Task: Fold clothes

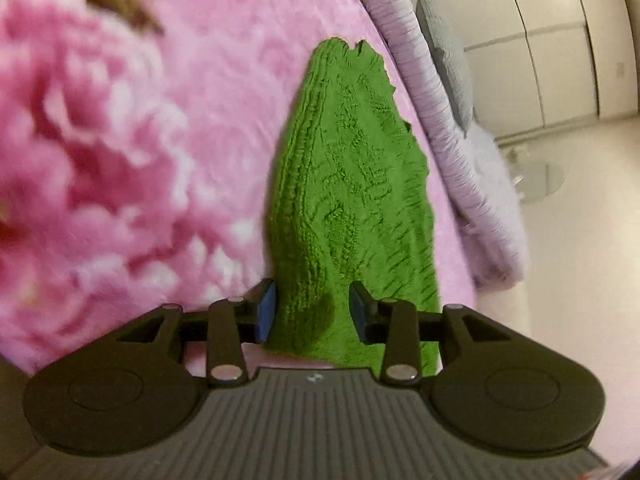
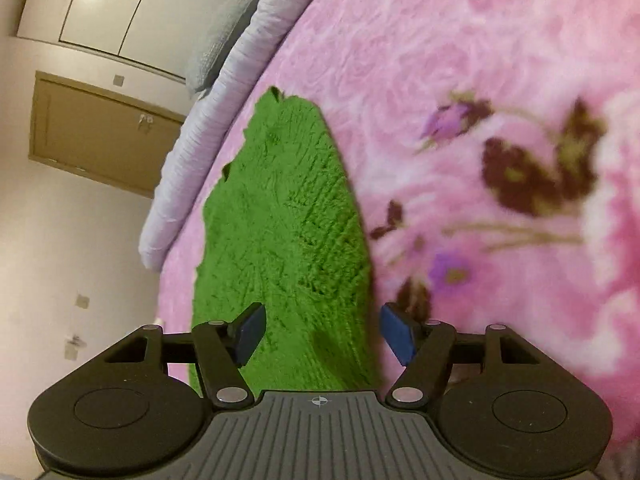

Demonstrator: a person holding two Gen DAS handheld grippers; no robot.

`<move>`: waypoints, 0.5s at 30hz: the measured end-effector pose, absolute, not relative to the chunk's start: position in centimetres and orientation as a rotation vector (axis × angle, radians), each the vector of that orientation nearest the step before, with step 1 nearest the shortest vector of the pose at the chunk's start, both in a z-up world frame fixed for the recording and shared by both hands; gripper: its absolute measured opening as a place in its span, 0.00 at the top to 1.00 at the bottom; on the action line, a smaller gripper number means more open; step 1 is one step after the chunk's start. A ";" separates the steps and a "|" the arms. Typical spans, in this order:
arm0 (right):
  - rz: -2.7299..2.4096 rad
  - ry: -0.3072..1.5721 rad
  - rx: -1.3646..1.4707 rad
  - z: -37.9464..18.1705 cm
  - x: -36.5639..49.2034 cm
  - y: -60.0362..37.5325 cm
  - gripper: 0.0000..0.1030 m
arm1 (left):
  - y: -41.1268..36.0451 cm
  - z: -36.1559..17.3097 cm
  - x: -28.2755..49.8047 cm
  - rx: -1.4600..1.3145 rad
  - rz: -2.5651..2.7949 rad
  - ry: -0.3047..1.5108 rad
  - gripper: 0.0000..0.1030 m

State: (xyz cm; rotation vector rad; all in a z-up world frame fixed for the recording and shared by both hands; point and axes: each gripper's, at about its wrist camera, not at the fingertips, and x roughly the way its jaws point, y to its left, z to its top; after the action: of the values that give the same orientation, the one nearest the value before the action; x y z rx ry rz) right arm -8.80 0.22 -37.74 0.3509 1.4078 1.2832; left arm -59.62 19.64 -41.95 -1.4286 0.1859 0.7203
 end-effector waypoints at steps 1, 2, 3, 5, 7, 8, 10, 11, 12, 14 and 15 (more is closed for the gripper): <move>1.288 1.412 0.336 -37.8 -8.9 0.7 0.47 | 19.9 -42.2 -59.5 -1.441 0.715 0.171 0.68; 1.291 1.417 0.321 -38.0 -9.0 1.3 0.62 | 20.3 -42.3 -59.2 -1.456 0.700 0.157 0.73; 1.287 1.429 0.309 -38.4 -9.1 1.8 0.72 | 20.6 -42.4 -58.8 -1.465 0.688 0.158 0.77; 1.279 1.447 0.287 -39.0 -9.1 2.7 0.90 | 21.3 -42.4 -58.0 -1.460 0.655 0.168 0.89; 1.267 1.417 0.284 -38.6 -9.2 2.5 0.93 | 21.4 -40.9 -57.4 -1.358 0.684 0.215 0.91; 1.260 1.400 0.287 -38.3 -9.3 2.2 0.93 | 21.2 -39.6 -57.3 -1.279 0.702 0.236 0.92; 1.254 1.359 0.295 -37.5 -9.5 1.0 0.94 | 20.3 -37.1 -58.0 -1.162 0.720 0.251 0.92; 1.252 1.345 0.303 -37.1 -9.6 0.4 0.94 | 19.9 -35.9 -58.3 -1.105 0.728 0.258 0.92; 1.254 1.355 0.318 -37.0 -9.8 -0.4 0.94 | 19.3 -35.0 -58.8 -1.068 0.729 0.263 0.92; 1.258 1.367 0.310 -36.8 -10.8 -1.8 0.94 | 18.1 -33.6 -59.7 -1.004 0.728 0.292 0.93; 1.259 1.369 0.299 -36.8 -11.4 -2.3 0.94 | 17.3 -33.3 -60.0 -0.971 0.729 0.316 0.92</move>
State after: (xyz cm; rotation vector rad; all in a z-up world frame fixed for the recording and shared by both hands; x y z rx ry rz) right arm -11.39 -2.28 -36.83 0.2986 1.3692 1.2592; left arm -59.96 17.30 -33.33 -0.9713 0.3162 0.7293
